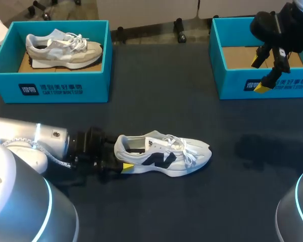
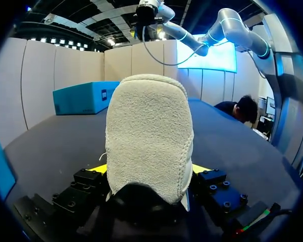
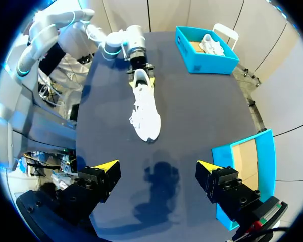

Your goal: Take the shoe out of the shoebox, open the shoe tongue, remove and reinsert the insole, then place the shoe into the shoebox

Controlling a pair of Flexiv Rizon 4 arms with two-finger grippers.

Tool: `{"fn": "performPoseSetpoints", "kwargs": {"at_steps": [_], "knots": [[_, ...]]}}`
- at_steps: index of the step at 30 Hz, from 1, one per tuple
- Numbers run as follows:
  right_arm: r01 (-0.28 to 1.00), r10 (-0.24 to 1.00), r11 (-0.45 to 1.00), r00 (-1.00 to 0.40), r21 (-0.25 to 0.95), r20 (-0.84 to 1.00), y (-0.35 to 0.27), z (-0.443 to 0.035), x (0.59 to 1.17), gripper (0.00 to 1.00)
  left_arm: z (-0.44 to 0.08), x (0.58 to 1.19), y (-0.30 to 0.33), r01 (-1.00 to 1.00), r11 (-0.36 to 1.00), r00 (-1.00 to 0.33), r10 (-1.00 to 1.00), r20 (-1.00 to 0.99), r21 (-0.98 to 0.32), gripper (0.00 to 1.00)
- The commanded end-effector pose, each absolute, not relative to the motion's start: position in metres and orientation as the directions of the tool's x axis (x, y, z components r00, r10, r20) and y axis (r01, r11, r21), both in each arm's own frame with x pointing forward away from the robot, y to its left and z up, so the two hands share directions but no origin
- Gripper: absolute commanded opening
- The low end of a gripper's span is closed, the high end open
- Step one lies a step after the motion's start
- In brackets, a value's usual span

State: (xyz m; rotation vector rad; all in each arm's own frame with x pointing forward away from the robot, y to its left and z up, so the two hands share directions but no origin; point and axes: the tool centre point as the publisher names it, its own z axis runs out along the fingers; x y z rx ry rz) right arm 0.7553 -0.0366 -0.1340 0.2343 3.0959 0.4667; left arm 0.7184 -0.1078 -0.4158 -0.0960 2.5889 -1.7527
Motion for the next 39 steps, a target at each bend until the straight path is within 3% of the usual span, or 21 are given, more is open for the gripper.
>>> {"fn": "performPoseSetpoints", "kwargs": {"at_steps": [1,7,15,26,28,39], "knots": [[0.147,0.147,0.946,-0.989,0.29,0.024,-0.036,-0.134,0.757,1.0,-0.415,0.717,-0.108,-0.044,0.372,-0.998,-0.062,0.023,-0.927,0.0],[0.147,0.147,0.946,-0.989,0.29,0.024,-0.036,-0.134,0.757,1.0,-0.415,0.717,-0.108,-0.044,0.372,-0.998,-0.062,0.023,-0.927,0.0],[0.405,0.424,0.859,-0.906,0.313,0.011,-0.003,-0.14,0.746,1.0,-0.415,0.717,-0.108,-0.044,0.372,-0.998,-0.062,0.023,-0.927,0.0],[0.593,0.645,0.707,-0.764,0.385,-0.007,0.041,-0.141,0.726,1.0,-0.415,0.717,-0.108,-0.044,0.372,-0.998,-0.062,0.023,-0.927,0.0],[0.647,0.688,0.691,-0.726,0.323,-0.018,0.053,-0.144,0.723,1.0,-0.415,0.717,-0.108,-0.044,0.372,-0.998,-0.062,0.023,-0.927,0.0],[0.736,0.768,0.615,-0.64,0.284,-0.004,0.106,-0.174,0.715,1.0,-0.415,0.717,-0.108,-0.044,0.372,-0.998,-0.062,0.023,-0.927,0.0]]}}
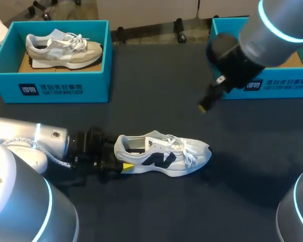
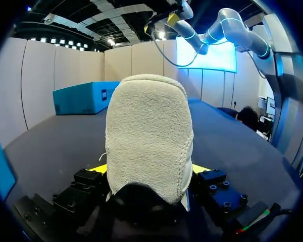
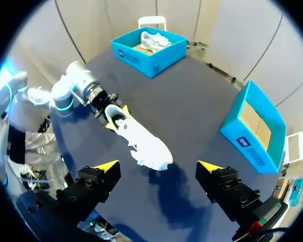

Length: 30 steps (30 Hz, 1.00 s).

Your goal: Take the shoe out of the shoebox, open the shoe tongue, remove and reinsert the insole, then place the shoe into the shoebox

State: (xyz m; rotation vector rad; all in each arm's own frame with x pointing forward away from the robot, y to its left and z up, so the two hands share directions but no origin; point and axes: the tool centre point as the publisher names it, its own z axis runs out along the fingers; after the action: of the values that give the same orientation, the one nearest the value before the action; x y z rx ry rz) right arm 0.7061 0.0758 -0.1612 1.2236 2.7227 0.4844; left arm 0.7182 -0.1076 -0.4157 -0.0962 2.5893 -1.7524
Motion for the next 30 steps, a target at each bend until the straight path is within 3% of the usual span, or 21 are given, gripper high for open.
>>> {"fn": "performPoseSetpoints", "kwargs": {"at_steps": [1,17,30], "knots": [[0.748,0.777,0.609,-0.629,0.264,-0.013,0.111,-0.177,0.714,1.0,-0.415,0.717,-0.108,-0.044,0.372,-0.998,-0.062,0.023,-0.927,0.0],[0.786,0.812,0.567,-0.584,0.247,-0.007,0.189,-0.229,0.699,1.0,-0.415,0.717,-0.108,-0.044,0.372,-0.998,-0.062,0.023,-0.927,0.0],[0.833,0.846,0.516,-0.532,0.202,0.032,0.215,-0.268,0.693,1.0,-0.415,0.717,-0.108,-0.044,0.372,-0.998,-0.062,0.023,-0.927,0.0]]}}
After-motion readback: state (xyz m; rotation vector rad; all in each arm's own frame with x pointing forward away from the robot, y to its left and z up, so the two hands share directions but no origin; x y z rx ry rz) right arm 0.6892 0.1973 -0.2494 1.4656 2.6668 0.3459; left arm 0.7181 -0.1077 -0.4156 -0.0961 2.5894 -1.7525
